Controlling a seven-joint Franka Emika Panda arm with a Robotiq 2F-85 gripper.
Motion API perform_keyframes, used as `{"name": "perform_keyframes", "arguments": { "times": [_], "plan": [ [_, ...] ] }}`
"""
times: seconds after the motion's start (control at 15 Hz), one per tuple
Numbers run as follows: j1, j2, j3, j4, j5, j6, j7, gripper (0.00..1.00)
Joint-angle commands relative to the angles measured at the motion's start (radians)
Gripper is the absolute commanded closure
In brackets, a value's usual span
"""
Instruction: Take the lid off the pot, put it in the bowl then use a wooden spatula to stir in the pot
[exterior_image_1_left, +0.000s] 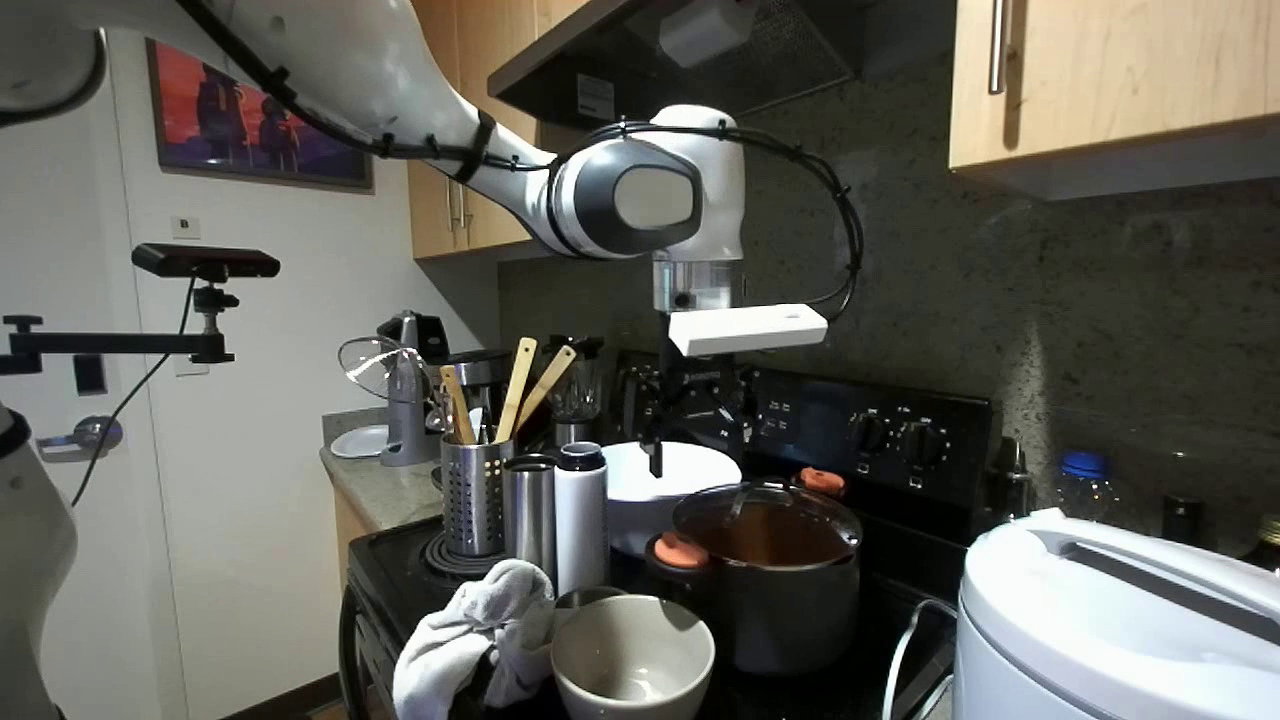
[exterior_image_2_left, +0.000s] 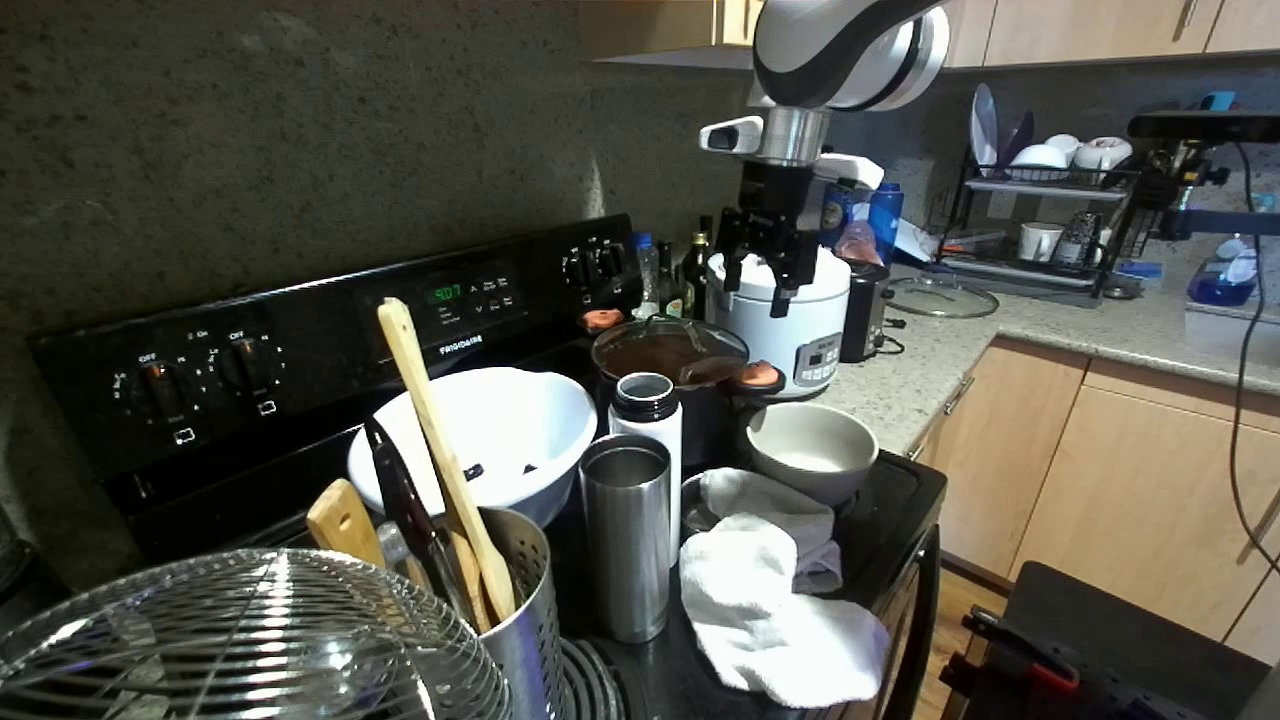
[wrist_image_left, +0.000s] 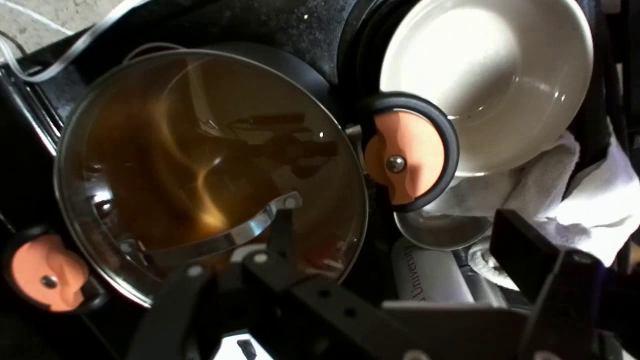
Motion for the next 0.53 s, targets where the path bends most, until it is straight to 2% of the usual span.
{"name": "perform_keyframes", "arguments": {
  "times": [0.0,0.47],
  "plan": [
    [-0.010,0.000,0.044,0.015,-0.048,0.000,0.254,0.00],
    [-0.001,0.072,0.069,0.055,-0.020,0.035,0.684,0.00]
  ]
}}
